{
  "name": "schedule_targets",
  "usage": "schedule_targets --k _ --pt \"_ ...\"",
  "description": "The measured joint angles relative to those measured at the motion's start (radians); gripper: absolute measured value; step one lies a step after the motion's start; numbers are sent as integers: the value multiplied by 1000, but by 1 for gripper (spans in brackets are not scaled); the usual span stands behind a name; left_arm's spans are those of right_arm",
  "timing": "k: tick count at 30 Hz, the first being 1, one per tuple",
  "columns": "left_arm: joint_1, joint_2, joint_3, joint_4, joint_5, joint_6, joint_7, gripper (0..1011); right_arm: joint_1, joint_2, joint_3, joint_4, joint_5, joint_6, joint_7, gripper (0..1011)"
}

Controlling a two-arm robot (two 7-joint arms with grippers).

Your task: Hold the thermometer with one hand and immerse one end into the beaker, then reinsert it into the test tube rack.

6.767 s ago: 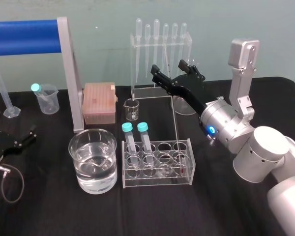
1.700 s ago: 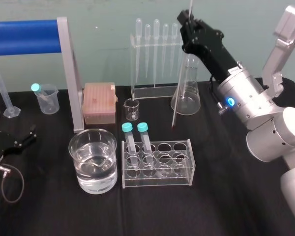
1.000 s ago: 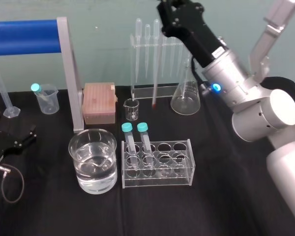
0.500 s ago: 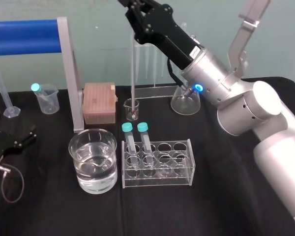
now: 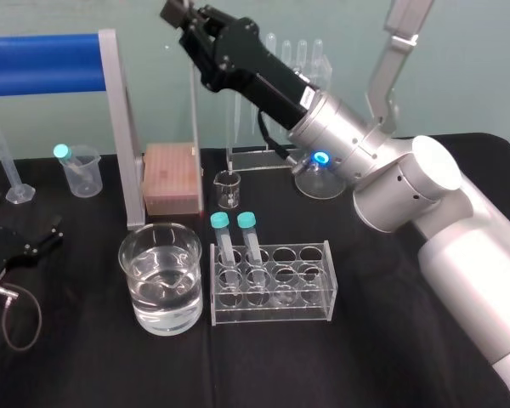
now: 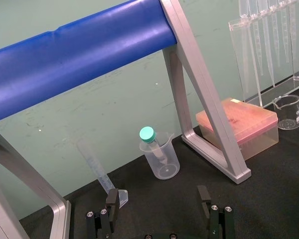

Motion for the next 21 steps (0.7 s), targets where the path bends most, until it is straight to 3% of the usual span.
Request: schedule_targets --k 9,21 --pt "0 0 0 0 0 0 0 1008 35 -8 -55 56 26 8 59 57" --pt "0 0 0 0 0 0 0 1008 79 -38 -117 139 27 4 83 57"
